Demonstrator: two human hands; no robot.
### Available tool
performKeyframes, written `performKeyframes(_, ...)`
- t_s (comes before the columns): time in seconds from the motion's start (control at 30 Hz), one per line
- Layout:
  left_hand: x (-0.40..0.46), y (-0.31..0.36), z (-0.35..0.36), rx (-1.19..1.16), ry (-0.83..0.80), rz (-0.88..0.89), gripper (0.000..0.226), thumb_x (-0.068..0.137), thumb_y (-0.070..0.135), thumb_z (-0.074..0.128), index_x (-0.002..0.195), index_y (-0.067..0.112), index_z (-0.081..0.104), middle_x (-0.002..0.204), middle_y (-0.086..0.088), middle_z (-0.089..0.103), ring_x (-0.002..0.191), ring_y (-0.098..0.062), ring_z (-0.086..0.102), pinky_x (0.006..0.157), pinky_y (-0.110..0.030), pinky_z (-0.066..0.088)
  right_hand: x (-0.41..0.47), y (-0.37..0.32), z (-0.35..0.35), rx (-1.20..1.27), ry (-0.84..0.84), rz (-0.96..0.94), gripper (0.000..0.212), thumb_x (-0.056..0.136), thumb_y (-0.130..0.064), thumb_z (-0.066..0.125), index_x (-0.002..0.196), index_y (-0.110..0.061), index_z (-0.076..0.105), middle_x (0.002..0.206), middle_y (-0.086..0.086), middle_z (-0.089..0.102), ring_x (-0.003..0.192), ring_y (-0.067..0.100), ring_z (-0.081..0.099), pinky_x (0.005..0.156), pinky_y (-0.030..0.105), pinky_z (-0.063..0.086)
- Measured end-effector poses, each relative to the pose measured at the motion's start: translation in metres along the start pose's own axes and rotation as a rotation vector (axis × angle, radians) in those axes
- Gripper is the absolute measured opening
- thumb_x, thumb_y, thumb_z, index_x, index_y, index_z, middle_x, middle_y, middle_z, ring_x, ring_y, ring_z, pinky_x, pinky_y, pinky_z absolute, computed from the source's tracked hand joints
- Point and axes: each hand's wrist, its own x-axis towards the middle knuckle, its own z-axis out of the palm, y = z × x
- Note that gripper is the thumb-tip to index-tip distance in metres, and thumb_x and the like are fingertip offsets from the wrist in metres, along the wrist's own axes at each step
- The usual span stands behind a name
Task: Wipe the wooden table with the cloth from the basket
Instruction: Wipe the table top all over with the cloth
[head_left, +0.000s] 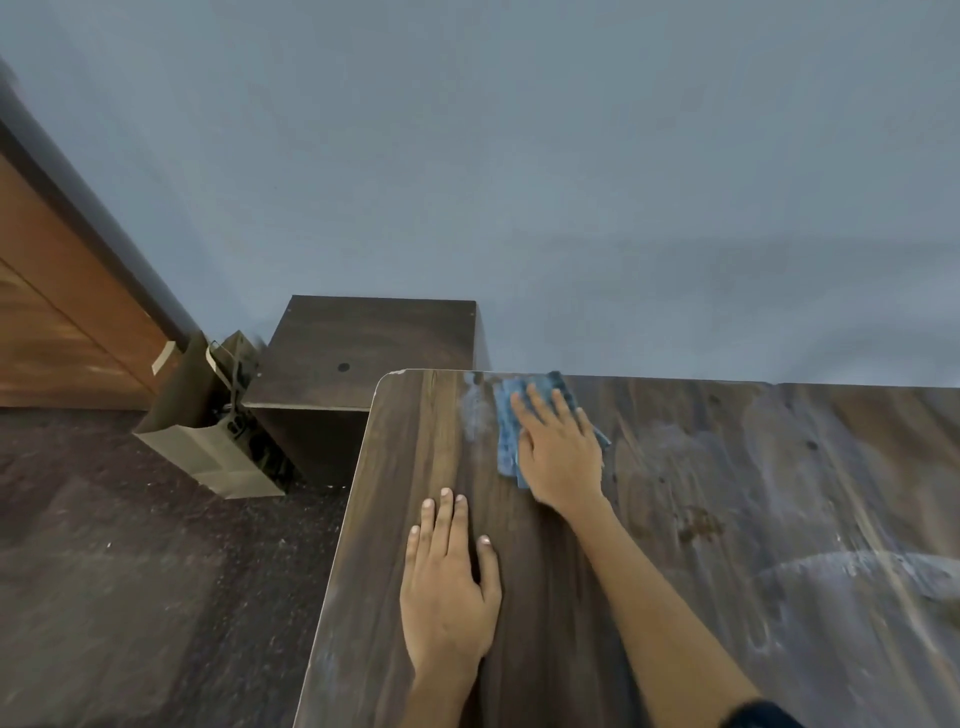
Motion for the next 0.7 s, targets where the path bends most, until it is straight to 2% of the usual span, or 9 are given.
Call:
performKeyframes(0.1,0.0,0.0,0.001,-0.013,0.014,0.0,0.052,0.089,0.038,0.031,0.131,0.014,0.05,0.139,0.002,0.047,0.133,-0.012,0.033,0.109,-0.028,0.018,0.038,-0.022,-0.008,0.011,-0.031,0.13,0.057,0.098,-0.03,0.033,0.149,-0.023,0.009,0.158,-0.002,0.003,0.145,0.024,0.002,0.117,0.046,0.004)
performKeyframes(0.17,0.0,-0.001,0.002,-0.019,0.02,0.004,0.052,0.088,0.037,0.032,0.13,0.013,0.052,0.138,0.001,0.048,0.132,-0.014,0.036,0.109,-0.028,0.02,0.048,-0.043,-0.006,-0.004,-0.067,0.009,0.061,0.097,-0.029,0.038,0.15,-0.022,0.009,0.158,0.0,0.003,0.145,0.025,0.001,0.116,0.047,0.002)
performKeyframes(0.27,0.0,-0.002,0.002,-0.002,0.012,-0.001,0.053,0.089,0.039,0.029,0.131,0.015,0.051,0.139,0.002,0.048,0.133,-0.013,0.035,0.112,-0.027,0.02,0.027,-0.057,0.001,-0.064,-0.095,-0.29,0.057,0.099,-0.03,0.034,0.149,-0.025,0.009,0.158,-0.004,0.005,0.145,0.019,0.001,0.118,0.044,0.005)
performKeyframes(0.33,0.001,-0.003,0.004,0.001,0.014,0.0,0.053,0.089,0.04,0.029,0.131,0.016,0.05,0.139,0.003,0.048,0.133,-0.011,0.032,0.112,-0.027,0.02,0.007,-0.042,0.002,-0.058,-0.079,-0.36,0.053,0.1,-0.031,0.031,0.149,-0.028,0.01,0.157,-0.01,0.006,0.145,0.013,0.002,0.117,0.041,0.006)
performKeyframes(0.4,0.002,-0.003,0.006,-0.024,0.027,0.001,0.053,0.088,0.04,0.031,0.13,0.016,0.052,0.139,0.003,0.048,0.133,-0.011,0.032,0.11,-0.025,0.017,-0.002,-0.017,-0.003,-0.04,-0.053,-0.301,0.051,0.1,-0.03,0.028,0.148,-0.031,0.01,0.157,-0.013,0.006,0.144,0.01,0.003,0.117,0.039,0.004)
performKeyframes(0.47,0.002,-0.003,0.007,-0.038,0.031,-0.01,0.053,0.088,0.04,0.031,0.13,0.017,0.052,0.14,0.004,0.046,0.133,-0.011,0.033,0.111,-0.025,0.017,0.009,0.002,-0.007,-0.05,-0.033,-0.156,0.051,0.1,-0.027,0.026,0.149,-0.029,0.012,0.157,-0.011,0.008,0.145,0.012,0.005,0.117,0.041,0.006)
performKeyframes(0.57,0.001,-0.003,0.007,-0.027,0.026,-0.01,0.053,0.088,0.041,0.03,0.13,0.017,0.052,0.139,0.005,0.047,0.132,-0.011,0.034,0.112,-0.028,0.021,0.046,-0.005,-0.01,-0.051,-0.041,-0.007,0.055,0.098,-0.025,0.03,0.149,-0.024,0.011,0.158,-0.006,0.009,0.145,0.019,0.005,0.117,0.045,0.008)
performKeyframes(0.63,0.001,-0.003,0.007,-0.044,0.029,-0.003,0.052,0.088,0.039,0.032,0.129,0.016,0.054,0.138,0.003,0.048,0.131,-0.013,0.037,0.11,-0.026,0.019,0.055,-0.024,-0.007,-0.033,-0.052,-0.049,0.058,0.096,-0.024,0.036,0.149,-0.022,0.012,0.158,-0.003,0.008,0.145,0.022,0.005,0.117,0.048,0.008)
performKeyframes(0.7,0.0,-0.004,0.007,-0.042,0.027,-0.004,0.052,0.087,0.039,0.032,0.128,0.015,0.054,0.137,0.002,0.05,0.131,-0.013,0.037,0.109,-0.027,0.017,0.04,-0.042,0.0,-0.07,-0.064,-0.212,0.059,0.096,-0.026,0.037,0.149,-0.023,0.009,0.158,-0.002,0.005,0.145,0.022,0.002,0.117,0.048,0.006)
